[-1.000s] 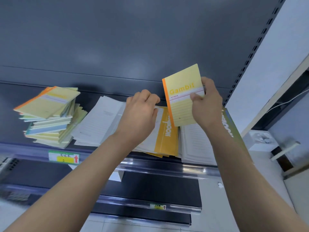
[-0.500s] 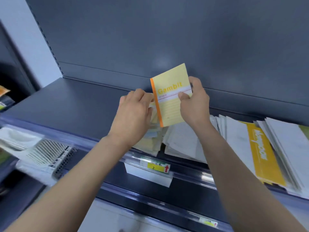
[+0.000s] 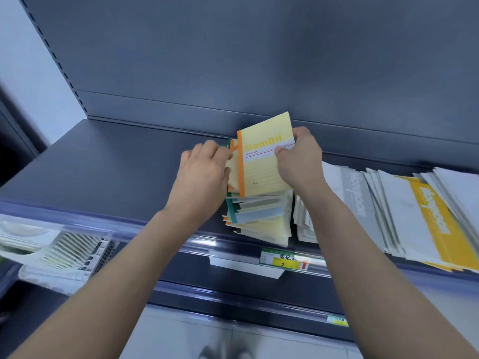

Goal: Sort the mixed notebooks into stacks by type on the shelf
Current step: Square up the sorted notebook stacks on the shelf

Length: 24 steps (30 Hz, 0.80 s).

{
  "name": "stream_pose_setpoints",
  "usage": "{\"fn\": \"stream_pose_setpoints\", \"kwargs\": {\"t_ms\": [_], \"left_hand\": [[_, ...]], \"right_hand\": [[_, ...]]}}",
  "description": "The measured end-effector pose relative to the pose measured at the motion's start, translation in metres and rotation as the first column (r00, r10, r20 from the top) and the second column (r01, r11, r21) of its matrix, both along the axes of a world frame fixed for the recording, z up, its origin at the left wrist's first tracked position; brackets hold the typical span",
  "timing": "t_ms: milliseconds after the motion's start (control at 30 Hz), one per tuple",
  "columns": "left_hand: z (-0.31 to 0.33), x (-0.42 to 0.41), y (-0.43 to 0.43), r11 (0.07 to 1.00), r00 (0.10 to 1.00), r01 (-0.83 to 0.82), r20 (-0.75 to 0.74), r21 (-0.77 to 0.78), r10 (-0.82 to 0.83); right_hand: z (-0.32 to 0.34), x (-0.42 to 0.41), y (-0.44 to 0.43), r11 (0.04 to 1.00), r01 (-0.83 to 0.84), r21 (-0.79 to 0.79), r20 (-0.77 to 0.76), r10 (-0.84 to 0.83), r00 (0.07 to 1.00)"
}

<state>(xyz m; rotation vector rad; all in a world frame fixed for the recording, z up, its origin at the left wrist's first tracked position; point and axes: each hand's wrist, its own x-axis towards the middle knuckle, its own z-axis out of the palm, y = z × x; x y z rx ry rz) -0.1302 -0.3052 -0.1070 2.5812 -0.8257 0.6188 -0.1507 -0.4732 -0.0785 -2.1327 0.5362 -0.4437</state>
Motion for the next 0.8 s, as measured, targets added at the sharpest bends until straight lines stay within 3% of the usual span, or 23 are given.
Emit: {"fn": "stream_pose_setpoints", "kwargs": {"t_ms": [133, 300, 367, 433, 500, 567, 633, 700, 800], "left_hand": [[0.002, 0.003, 0.002, 1.000, 0.999, -0.002, 0.042, 0.020, 0.001], [-0.002, 0.002, 0.009, 0.998, 0.997, -0.046, 0.061, 0.037, 0.044], [-0.004, 0.002, 0.008, 0.997, 0.998, -0.069, -0.006, 0.034, 0.070], [-0.002, 0.004, 0.003, 0.994, 0.977, -0.110, -0.184, 0.002, 0.109], [0.003, 0.012, -0.004, 0.979, 0.894, -0.195, -0.420, -0.057, 0.154], [0.006, 0.024, -0.011, 0.963, 0.727, -0.258, -0.671, -0.070, 0.146], [0.004, 0.040, -0.015, 0.964, 0.553, -0.252, -0.830, -0.089, 0.068], [0.001, 0.050, -0.016, 0.967, 0.468, -0.225, -0.884, -0.121, -0.002], [-0.001, 0.055, -0.017, 0.977, 0.460, -0.166, -0.887, -0.136, -0.045]], "right_hand": [[-0.001, 0.011, 0.000, 1.000, -0.017, -0.001, -0.034, 0.017, 0.999], [-0.024, 0.024, 0.000, 0.995, -0.018, -0.102, -0.228, -0.006, 0.974], [-0.030, 0.024, -0.002, 0.986, -0.036, -0.162, -0.307, -0.015, 0.952], [-0.030, 0.019, -0.007, 0.983, -0.030, -0.179, -0.350, -0.035, 0.936], [-0.028, 0.013, -0.012, 0.995, -0.016, -0.103, -0.387, -0.025, 0.922], [-0.027, 0.006, -0.018, 0.999, -0.003, 0.046, -0.403, 0.022, 0.915], [-0.028, -0.001, -0.020, 0.986, 0.021, 0.166, -0.433, 0.053, 0.900], [-0.031, -0.002, -0.019, 0.977, 0.050, 0.206, -0.467, 0.054, 0.883], [-0.034, 0.004, -0.011, 0.962, 0.060, 0.267, -0.485, 0.080, 0.871]]}}
